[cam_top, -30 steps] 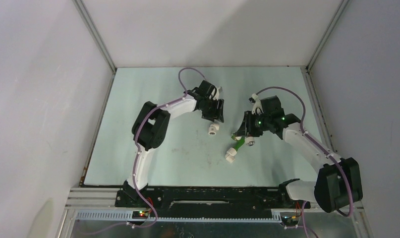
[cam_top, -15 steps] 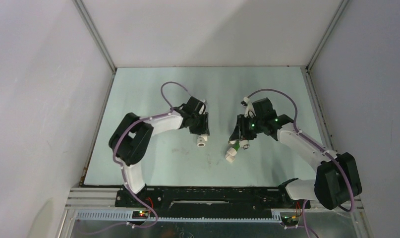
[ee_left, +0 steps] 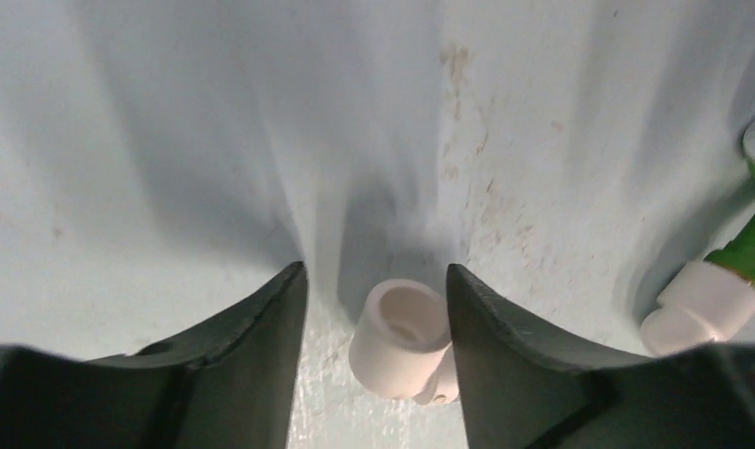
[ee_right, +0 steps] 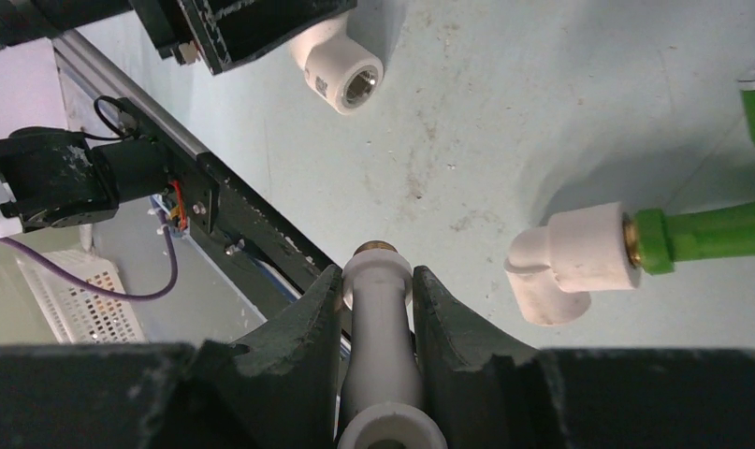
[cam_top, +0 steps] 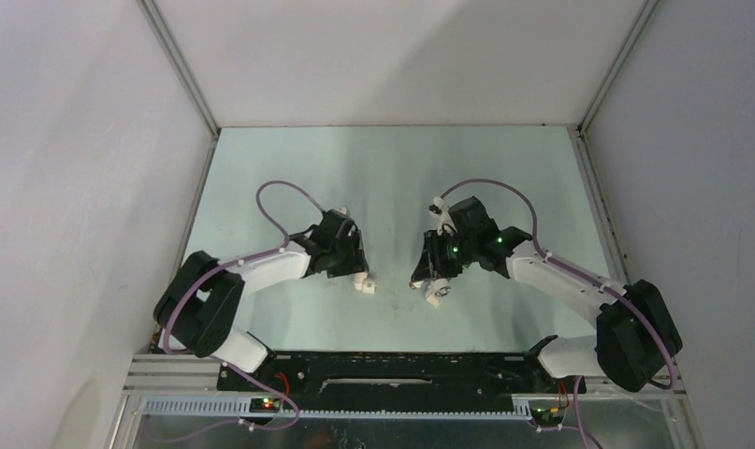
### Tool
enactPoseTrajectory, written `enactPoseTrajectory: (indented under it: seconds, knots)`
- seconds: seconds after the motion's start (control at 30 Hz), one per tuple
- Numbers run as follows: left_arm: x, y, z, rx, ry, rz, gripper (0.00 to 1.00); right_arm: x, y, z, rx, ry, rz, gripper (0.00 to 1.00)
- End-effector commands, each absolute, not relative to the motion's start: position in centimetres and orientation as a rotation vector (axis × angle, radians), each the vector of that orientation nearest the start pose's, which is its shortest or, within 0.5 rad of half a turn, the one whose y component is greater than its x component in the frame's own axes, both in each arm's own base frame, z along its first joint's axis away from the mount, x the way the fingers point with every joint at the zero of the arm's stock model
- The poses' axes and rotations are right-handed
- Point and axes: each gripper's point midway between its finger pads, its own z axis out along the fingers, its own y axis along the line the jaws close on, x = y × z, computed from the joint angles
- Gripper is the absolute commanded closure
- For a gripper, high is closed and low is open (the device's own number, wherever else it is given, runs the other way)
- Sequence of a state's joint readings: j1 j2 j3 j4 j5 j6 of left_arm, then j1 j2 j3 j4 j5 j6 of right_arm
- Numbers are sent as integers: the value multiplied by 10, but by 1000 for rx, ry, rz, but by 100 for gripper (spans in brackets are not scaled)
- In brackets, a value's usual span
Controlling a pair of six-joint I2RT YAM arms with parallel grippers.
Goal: Install the water faucets
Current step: Move the adaptor to the center of the board, then pick up the adaptor at the center of the board.
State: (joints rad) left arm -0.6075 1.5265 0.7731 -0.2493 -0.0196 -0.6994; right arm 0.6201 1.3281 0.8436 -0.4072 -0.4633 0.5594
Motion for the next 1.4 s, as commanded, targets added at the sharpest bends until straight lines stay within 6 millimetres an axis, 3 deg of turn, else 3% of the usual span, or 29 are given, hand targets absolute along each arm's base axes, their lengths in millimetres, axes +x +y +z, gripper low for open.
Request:
enactPoseTrajectory:
  seconds: [0.0,0.17,0.3,0.37,0.57,0.7,0.8,1.0,1.2,1.37]
  knots:
    - [257,-219,38,-156,2601,-573,44,201,278,119,-233,2591,1116,100]
    - [244,-232,27,-201,2638,-695,53,198,277,119,-204,2587,1123,100]
    - [237,-223,24,-259,2617,-686,26,196,278,121,-211,2577,1123,100]
    - [234,-214,29,-260,2603,-645,17,194,281,118,-222,2582,1121,100]
    - [224,-182,45,-263,2571,-557,11,198,300,104,-255,2584,1159,100]
    - [207,-172,46,-334,2532,-676,11,211,304,88,-254,2604,1124,100]
    - [199,-193,54,-350,2438,-935,14,219,313,81,-283,2610,1134,100]
    - [201,-209,60,-358,2339,-1142,21,234,328,70,-301,2615,1152,100]
    - [205,-218,50,-374,2330,-1204,30,247,340,61,-306,2610,1180,100]
    - [213,-222,55,-340,2291,-1221,36,241,351,53,-308,2638,1242,100]
